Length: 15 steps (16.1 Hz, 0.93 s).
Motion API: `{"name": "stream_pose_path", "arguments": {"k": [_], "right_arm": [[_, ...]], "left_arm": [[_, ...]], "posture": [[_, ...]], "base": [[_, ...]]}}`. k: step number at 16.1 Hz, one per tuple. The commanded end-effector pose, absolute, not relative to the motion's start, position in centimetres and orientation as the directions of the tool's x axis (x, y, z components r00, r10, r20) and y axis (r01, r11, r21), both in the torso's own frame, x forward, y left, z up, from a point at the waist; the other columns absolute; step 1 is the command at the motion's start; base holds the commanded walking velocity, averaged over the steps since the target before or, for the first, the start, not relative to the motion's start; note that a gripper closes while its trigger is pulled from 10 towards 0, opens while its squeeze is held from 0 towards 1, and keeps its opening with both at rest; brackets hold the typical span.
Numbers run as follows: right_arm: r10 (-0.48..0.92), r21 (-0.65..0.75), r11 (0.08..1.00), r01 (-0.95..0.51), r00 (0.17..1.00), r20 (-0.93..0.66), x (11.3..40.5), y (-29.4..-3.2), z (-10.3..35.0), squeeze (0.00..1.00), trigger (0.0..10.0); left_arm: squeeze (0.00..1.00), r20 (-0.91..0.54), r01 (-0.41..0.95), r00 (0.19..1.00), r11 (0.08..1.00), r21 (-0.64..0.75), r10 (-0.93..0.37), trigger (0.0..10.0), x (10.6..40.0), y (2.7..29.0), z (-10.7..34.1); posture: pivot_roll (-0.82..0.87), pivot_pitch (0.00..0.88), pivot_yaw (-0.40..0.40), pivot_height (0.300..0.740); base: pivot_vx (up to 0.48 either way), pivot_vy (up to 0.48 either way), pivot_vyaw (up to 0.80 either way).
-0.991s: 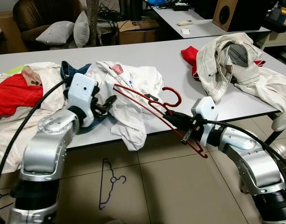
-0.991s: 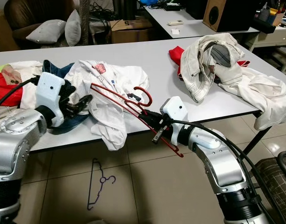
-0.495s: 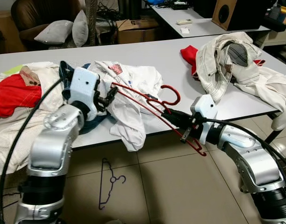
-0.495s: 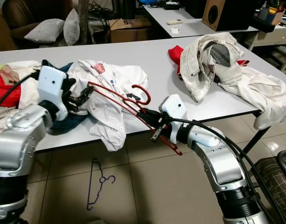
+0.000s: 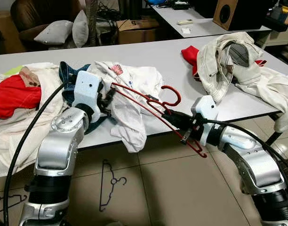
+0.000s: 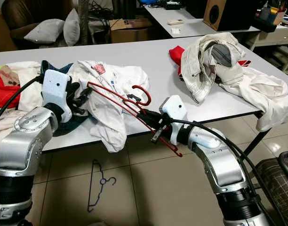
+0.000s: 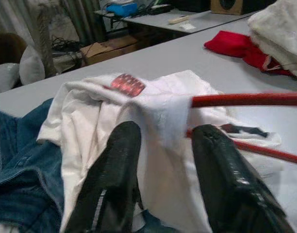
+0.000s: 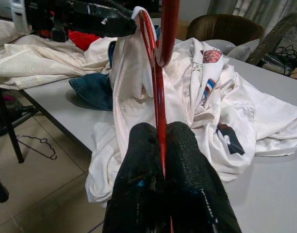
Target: Hang hanger
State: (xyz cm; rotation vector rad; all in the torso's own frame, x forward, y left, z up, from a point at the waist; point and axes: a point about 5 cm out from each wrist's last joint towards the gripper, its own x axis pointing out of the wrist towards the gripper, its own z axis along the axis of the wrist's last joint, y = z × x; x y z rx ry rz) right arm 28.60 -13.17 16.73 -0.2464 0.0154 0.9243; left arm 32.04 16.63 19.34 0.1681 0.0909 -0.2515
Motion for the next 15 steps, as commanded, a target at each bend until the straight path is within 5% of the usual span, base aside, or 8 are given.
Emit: {"name": "stream_pose_path", "arguments": {"k": [1,15], "right_arm": [[0.794,-0.204,0.573,-0.793,0.599,-0.099,28.6,-13.1,17.3,0.00,10.0],[0.778,-0.206,0.577,-0.790,0.609,-0.153,28.7,-13.2,16.6,0.00,10.0]], "left_arm": [[0.00,-0.103,0.229,0.971,0.959,0.166,-0.214,0.0,32.4,16.9,19.5],[0.00,-0.058,0.246,0.969,0.944,0.221,-0.239,0.0,33.0,17.4,20.5]], "posture": [[-0.04,0.000,0.032,0.740],[-0.04,0.000,0.030,0.740]], "base": [[0.000,0.000,0.00],[0.000,0.000,0.00]]}}
